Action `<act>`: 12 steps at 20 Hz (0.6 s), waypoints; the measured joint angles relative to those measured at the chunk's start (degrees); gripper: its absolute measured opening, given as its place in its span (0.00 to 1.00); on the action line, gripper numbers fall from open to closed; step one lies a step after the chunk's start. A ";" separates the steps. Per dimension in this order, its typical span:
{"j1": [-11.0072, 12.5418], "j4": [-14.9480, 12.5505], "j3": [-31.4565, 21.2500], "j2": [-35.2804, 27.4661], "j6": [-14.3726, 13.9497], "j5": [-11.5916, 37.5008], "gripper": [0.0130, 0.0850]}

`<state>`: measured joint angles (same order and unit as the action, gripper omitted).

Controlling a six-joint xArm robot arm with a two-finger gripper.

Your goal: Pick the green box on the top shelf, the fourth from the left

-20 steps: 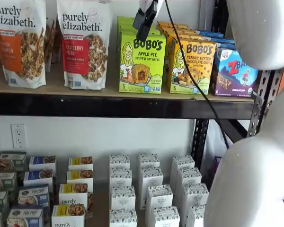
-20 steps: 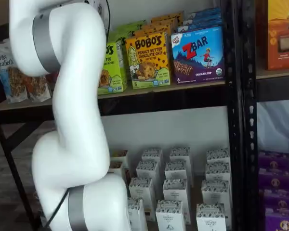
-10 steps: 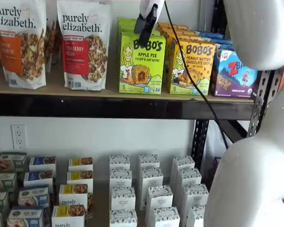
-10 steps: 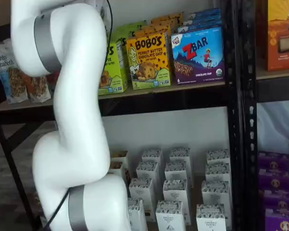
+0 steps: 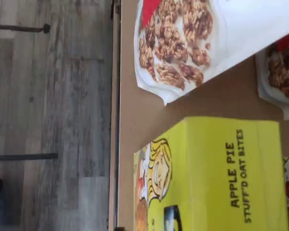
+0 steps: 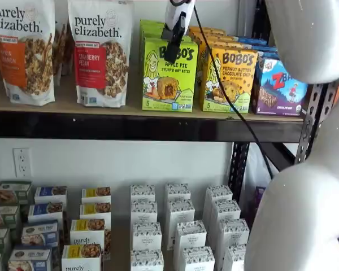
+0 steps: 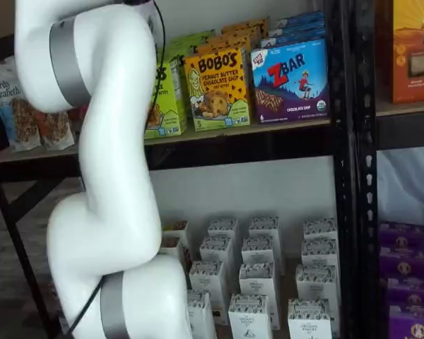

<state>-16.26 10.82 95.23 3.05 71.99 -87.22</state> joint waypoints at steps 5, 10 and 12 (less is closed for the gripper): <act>-0.60 -0.77 -0.90 0.04 -0.36 0.34 1.00; -0.84 -1.01 -1.78 0.27 -0.49 0.90 1.00; -0.91 -1.06 -2.15 0.43 -0.53 1.31 0.94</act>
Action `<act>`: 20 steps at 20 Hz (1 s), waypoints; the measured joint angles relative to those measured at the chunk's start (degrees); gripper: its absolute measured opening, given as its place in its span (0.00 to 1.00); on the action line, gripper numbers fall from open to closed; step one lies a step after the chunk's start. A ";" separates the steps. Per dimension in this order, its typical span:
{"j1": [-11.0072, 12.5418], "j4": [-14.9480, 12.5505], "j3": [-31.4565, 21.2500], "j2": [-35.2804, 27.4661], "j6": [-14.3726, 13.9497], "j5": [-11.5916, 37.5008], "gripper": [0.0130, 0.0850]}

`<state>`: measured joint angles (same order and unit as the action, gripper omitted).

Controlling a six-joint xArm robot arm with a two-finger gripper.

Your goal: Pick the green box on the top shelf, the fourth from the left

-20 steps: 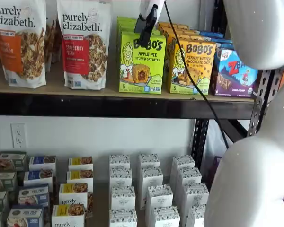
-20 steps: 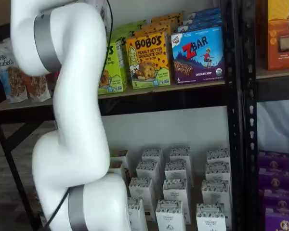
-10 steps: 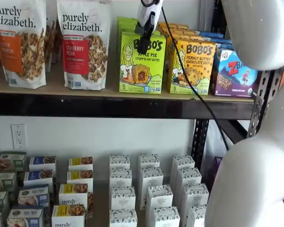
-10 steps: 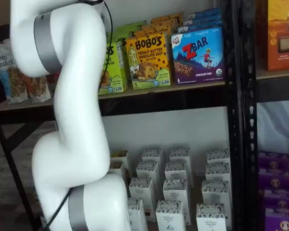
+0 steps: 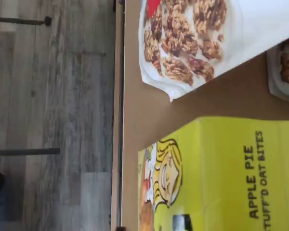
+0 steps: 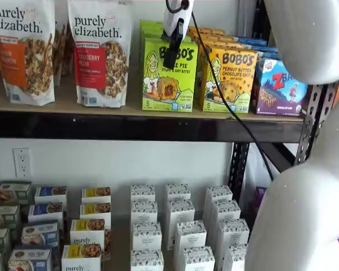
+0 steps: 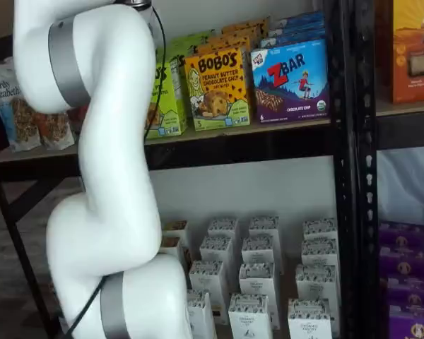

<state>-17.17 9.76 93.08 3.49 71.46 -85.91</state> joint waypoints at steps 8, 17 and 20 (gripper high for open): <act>-0.16 0.21 -0.33 0.13 -0.14 0.54 0.72; -0.35 0.25 0.00 -0.03 -0.37 0.40 0.61; -0.40 0.29 0.15 -0.06 -0.44 0.30 0.50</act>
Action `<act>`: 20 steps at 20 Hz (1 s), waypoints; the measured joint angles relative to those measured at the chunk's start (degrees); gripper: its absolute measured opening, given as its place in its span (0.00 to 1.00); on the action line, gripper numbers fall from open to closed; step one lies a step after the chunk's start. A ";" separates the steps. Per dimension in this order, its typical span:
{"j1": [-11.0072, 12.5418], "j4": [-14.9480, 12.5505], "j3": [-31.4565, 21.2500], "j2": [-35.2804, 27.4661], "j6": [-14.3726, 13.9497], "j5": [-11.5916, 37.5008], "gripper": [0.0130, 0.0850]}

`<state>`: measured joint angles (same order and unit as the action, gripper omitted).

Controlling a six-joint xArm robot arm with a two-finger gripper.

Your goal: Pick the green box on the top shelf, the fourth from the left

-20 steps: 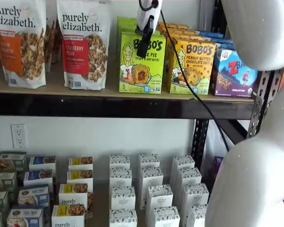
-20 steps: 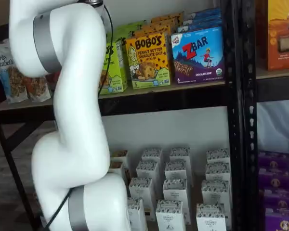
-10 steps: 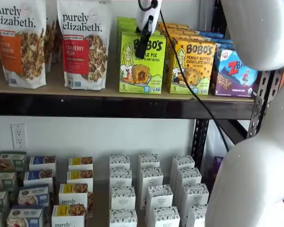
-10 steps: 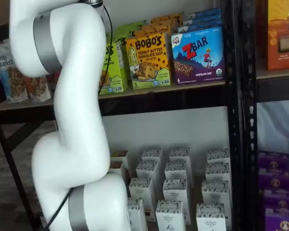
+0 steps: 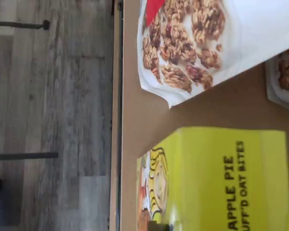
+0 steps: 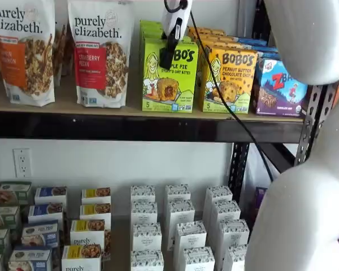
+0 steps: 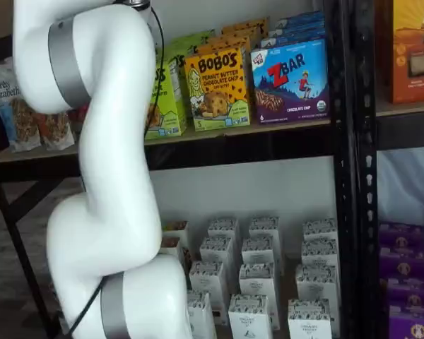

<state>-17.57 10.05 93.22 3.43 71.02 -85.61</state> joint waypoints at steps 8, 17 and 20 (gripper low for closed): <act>-0.18 -0.10 -0.06 0.13 -0.20 0.18 0.39; -0.19 0.04 -0.04 0.26 -0.24 0.07 0.22; -0.13 0.20 0.15 0.26 -0.22 -0.16 0.22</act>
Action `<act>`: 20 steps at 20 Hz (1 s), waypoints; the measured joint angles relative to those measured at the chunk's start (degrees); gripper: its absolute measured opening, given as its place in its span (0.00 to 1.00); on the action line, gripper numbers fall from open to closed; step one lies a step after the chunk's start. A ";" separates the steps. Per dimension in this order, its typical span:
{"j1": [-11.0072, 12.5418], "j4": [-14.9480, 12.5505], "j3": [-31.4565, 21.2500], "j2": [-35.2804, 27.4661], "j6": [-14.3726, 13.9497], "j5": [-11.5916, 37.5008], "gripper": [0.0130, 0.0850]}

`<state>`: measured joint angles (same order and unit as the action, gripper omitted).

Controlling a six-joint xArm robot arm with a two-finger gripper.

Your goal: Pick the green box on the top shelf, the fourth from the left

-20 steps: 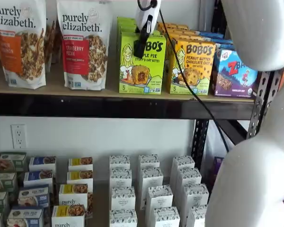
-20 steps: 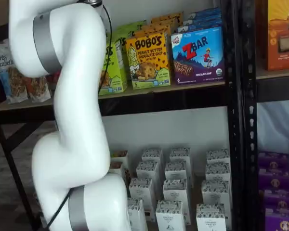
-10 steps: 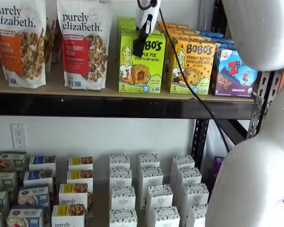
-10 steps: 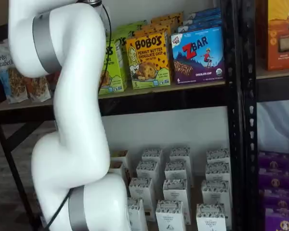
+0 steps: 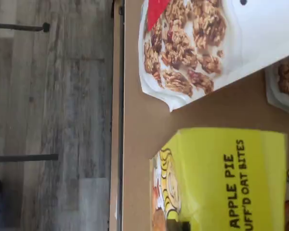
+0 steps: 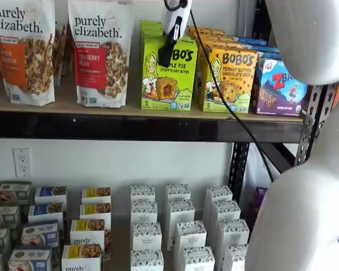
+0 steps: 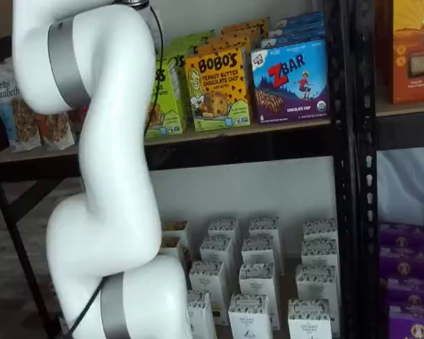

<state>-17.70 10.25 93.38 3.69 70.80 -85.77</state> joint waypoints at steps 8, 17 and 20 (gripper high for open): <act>0.04 0.38 1.51 -0.51 -0.13 -2.44 0.22; -1.02 -0.45 0.61 1.74 -1.29 -4.23 0.22; -1.04 0.08 -0.47 3.37 -1.44 -5.22 0.22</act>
<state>-18.74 10.33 92.90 7.06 69.36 -91.00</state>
